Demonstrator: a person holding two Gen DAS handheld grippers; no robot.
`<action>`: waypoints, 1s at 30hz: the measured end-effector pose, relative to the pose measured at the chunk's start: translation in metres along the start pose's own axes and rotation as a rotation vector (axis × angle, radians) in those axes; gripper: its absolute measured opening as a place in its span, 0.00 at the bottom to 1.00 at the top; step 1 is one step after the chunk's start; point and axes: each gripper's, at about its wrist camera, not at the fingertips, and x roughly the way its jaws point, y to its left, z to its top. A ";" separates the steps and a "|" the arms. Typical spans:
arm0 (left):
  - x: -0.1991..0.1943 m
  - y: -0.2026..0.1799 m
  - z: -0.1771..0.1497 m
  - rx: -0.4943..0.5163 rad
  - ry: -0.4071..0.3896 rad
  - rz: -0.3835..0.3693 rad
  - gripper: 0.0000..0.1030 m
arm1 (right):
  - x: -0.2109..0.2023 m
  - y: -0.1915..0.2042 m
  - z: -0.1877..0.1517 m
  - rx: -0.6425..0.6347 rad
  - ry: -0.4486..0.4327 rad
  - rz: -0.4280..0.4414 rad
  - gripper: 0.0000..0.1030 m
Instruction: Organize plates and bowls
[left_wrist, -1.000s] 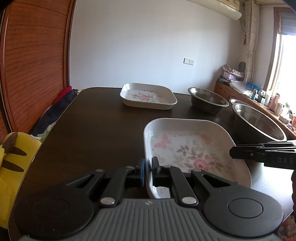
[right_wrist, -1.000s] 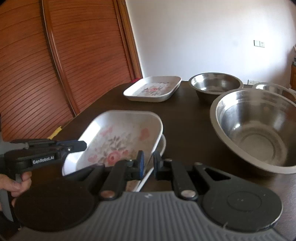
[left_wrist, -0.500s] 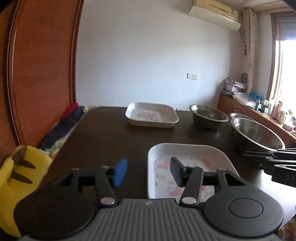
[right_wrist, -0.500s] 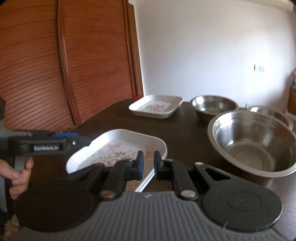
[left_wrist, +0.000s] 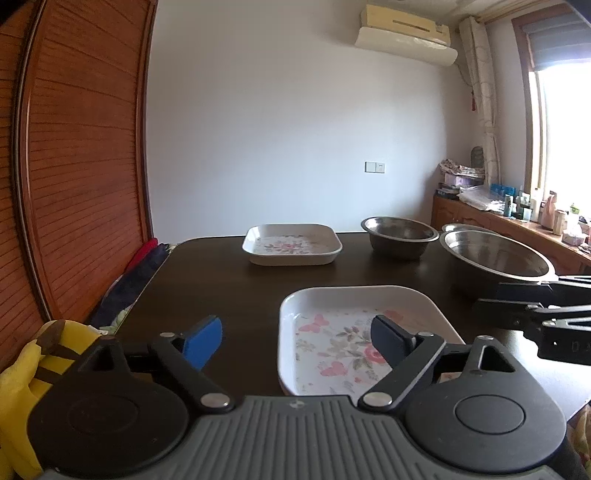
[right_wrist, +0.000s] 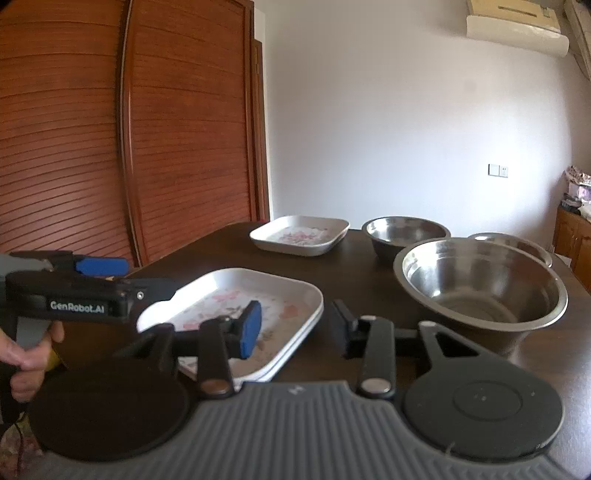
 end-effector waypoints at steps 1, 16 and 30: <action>0.000 -0.001 -0.001 0.003 0.001 0.002 0.95 | -0.001 0.000 -0.001 0.000 -0.003 0.000 0.41; -0.005 -0.004 -0.007 0.004 0.001 -0.012 1.00 | -0.011 -0.001 -0.001 -0.022 -0.056 -0.016 0.79; -0.007 -0.006 0.004 0.036 -0.021 -0.006 1.00 | -0.025 -0.008 0.027 -0.067 -0.120 -0.022 1.00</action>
